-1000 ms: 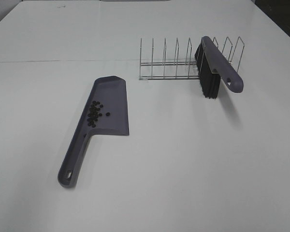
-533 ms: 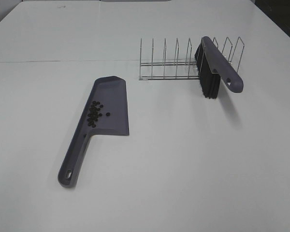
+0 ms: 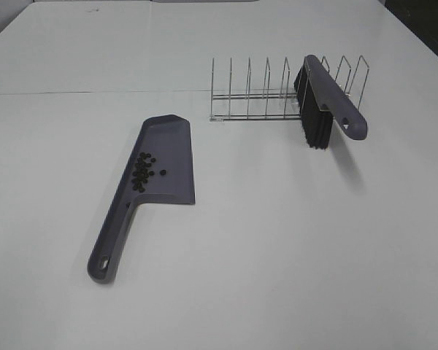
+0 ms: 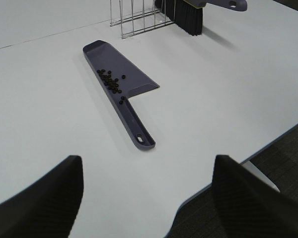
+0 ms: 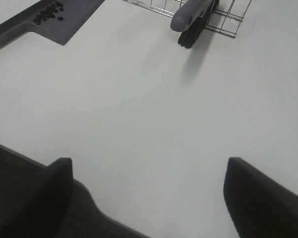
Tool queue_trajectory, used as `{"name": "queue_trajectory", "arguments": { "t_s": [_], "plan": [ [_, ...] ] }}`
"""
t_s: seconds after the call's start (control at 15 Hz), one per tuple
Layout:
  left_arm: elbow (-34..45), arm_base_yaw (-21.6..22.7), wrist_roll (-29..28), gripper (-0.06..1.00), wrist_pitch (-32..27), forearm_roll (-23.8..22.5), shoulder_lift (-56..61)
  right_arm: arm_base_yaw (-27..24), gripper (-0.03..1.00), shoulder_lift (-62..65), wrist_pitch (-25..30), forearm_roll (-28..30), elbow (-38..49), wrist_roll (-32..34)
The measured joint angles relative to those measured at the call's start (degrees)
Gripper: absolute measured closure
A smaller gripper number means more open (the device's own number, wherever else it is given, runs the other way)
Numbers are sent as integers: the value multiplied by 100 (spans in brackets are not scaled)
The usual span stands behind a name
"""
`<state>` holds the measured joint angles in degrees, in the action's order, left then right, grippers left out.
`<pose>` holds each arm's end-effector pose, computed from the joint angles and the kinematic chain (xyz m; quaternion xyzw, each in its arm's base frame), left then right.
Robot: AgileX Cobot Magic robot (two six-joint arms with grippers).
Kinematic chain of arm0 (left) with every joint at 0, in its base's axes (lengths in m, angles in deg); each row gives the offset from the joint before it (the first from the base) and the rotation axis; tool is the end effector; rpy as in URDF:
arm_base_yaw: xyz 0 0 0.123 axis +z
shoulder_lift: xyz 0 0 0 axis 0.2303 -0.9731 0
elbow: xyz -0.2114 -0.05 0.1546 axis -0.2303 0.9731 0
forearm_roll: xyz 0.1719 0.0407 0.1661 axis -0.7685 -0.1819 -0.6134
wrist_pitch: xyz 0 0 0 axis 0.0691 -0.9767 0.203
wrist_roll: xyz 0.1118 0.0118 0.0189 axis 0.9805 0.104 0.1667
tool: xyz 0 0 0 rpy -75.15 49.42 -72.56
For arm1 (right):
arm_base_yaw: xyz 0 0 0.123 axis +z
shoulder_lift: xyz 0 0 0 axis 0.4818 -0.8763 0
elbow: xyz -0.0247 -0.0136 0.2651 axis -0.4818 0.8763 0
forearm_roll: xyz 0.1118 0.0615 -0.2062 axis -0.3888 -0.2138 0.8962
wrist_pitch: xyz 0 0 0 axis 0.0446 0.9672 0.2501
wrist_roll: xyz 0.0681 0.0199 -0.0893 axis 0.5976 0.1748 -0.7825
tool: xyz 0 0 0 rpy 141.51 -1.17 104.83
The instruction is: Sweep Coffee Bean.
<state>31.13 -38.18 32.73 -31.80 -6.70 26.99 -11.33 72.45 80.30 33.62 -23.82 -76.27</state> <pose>0.0170 -0.0235 0.2639 0.2219 0.8214 -0.1602 0.5004 0.0230 0.0085 0.2618 -0.1955 0.8604 0.0445 0.4686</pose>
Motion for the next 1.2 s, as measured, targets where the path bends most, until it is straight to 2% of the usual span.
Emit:
{"name": "queue_trajectory", "arguments": {
  "t_s": [0.13,0.27,0.4,1.2],
  "plan": [
    [0,0,23,26,6,-11,0,0,23,0,-46,-241,0,-6],
    [0,0,40,26,6,-23,0,0,23,0,-332,-590,115,-97],
    [0,0,57,26,11,-29,0,0,23,6,-430,-877,183,-407],
    [0,0,57,26,17,-29,0,0,24,6,-441,-934,189,-481]
  ]
}}
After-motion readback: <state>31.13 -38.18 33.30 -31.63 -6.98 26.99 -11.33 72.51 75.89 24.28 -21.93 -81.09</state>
